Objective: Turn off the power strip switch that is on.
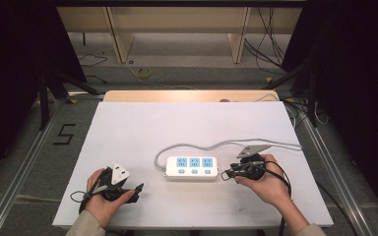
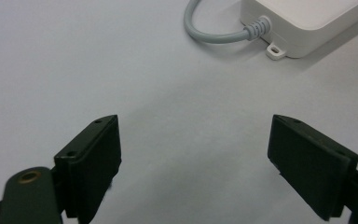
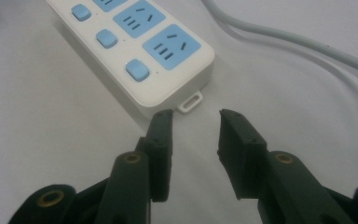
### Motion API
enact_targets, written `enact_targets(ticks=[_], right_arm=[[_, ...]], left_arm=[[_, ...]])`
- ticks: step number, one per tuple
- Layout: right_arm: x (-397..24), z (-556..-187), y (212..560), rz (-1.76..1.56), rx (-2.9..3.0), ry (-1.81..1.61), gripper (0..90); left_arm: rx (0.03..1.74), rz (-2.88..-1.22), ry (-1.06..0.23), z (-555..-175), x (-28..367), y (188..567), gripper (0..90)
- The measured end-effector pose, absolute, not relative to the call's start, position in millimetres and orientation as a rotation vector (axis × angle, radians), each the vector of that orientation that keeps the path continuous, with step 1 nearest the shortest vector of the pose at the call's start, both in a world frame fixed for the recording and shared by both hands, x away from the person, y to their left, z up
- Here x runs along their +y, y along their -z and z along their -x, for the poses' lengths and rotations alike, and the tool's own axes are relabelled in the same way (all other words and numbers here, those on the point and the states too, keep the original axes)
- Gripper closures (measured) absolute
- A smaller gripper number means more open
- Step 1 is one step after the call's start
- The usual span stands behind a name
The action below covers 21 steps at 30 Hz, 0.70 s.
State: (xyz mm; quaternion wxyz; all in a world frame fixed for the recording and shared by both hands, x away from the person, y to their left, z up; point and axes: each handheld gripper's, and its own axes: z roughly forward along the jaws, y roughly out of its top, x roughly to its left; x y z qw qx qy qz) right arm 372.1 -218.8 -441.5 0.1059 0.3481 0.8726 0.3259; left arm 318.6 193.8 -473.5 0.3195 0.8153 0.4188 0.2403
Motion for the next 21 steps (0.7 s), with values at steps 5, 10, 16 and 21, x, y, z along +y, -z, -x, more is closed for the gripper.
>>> enact_targets(ticks=[5,10,16,21], right_arm=[[-228.8,-368.5,443.3,-1.053,2.547,-0.968,63.8],[-238.2,-364.9,445.7,-1.070,2.532,-0.971,62.5],[-247.2,-360.7,449.0,-1.101,2.514,-0.971,60.6],[-256.3,-356.7,452.1,-1.125,2.497,-0.984,59.1]], left_arm=[[1.103,-2.142,-0.633,-318.7,193.9,473.9,17.0],[1.103,-2.147,-0.633,-318.6,193.8,473.9,17.0],[1.104,-2.147,-0.632,-318.7,193.8,474.2,17.0],[1.107,-2.147,-0.631,-318.7,193.9,474.4,17.0]])
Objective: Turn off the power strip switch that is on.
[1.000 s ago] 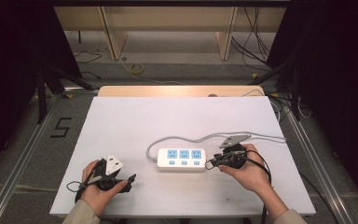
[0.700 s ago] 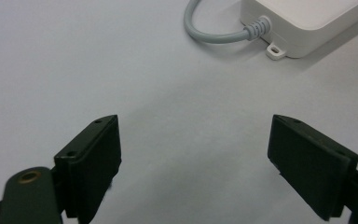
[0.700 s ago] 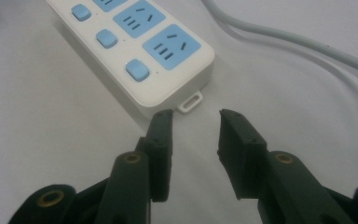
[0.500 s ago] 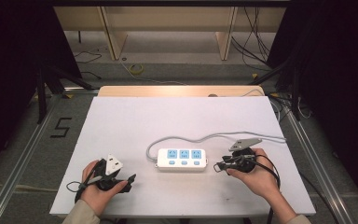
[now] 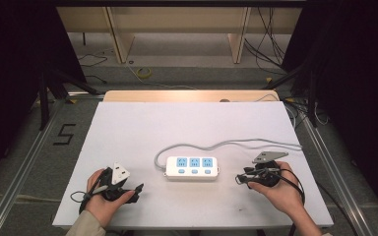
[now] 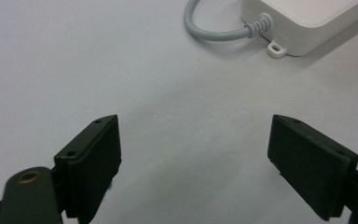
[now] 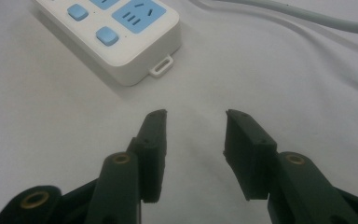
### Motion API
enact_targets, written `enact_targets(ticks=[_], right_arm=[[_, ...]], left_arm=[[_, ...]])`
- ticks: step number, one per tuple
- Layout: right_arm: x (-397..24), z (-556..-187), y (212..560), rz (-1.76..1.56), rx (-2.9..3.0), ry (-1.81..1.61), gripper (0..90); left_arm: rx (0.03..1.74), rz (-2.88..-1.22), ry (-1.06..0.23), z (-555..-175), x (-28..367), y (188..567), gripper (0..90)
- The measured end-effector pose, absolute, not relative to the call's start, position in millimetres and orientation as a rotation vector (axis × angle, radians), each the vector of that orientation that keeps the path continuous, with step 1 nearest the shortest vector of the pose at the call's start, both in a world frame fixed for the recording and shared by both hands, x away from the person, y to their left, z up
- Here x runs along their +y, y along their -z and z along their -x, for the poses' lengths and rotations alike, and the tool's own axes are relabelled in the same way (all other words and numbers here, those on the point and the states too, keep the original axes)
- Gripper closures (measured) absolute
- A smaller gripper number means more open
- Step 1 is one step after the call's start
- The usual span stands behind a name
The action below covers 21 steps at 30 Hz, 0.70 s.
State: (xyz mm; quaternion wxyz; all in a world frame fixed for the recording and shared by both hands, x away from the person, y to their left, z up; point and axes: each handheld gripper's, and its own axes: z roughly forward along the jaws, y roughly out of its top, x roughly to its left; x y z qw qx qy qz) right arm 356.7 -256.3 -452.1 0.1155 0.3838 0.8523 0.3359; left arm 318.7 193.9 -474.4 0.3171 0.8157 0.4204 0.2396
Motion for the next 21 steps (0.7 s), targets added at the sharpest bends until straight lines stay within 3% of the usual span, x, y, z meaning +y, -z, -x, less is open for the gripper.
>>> enact_targets(ticks=[21], right_arm=[[-270.9,-345.0,460.8,-1.144,2.469,-1.000,55.4]], left_arm=[[1.106,-2.149,-0.630,-318.9,194.7,474.3,16.9]])
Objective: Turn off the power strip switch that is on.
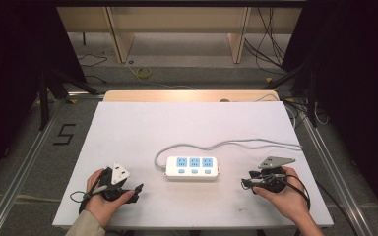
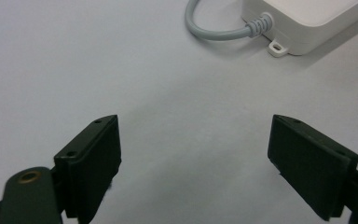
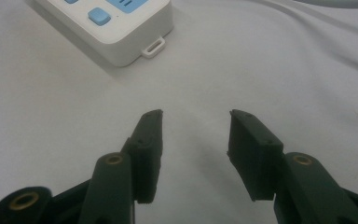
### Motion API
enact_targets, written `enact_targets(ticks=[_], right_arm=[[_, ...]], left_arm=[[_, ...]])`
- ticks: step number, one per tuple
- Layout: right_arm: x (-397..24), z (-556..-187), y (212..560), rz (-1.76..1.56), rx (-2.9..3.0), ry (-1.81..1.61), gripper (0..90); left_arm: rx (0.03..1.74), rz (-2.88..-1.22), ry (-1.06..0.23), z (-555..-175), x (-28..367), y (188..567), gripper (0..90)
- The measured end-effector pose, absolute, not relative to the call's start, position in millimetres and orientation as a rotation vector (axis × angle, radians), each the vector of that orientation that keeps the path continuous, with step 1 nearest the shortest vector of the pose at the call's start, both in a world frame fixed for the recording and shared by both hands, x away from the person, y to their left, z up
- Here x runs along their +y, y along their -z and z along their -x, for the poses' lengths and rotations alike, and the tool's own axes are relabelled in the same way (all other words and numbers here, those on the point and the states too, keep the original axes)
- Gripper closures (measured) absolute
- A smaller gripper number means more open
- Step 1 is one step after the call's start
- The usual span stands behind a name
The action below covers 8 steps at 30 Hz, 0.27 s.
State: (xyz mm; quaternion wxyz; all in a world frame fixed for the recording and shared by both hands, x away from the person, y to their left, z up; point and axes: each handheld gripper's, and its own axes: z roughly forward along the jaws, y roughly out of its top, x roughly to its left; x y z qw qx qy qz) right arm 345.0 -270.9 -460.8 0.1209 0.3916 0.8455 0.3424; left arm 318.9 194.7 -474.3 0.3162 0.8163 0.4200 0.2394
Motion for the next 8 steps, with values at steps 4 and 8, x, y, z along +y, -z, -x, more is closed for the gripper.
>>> enact_targets(ticks=[4,8], right_arm=[[-271.0,-344.9,460.3,-1.136,2.464,-1.006,54.6],[-272.0,-344.5,460.2,-1.134,2.456,-1.011,53.5]], left_arm=[[1.107,-2.152,-0.628,-319.5,195.3,474.6,16.9],[1.115,-2.149,-0.629,-322.3,196.4,476.3,16.7]])
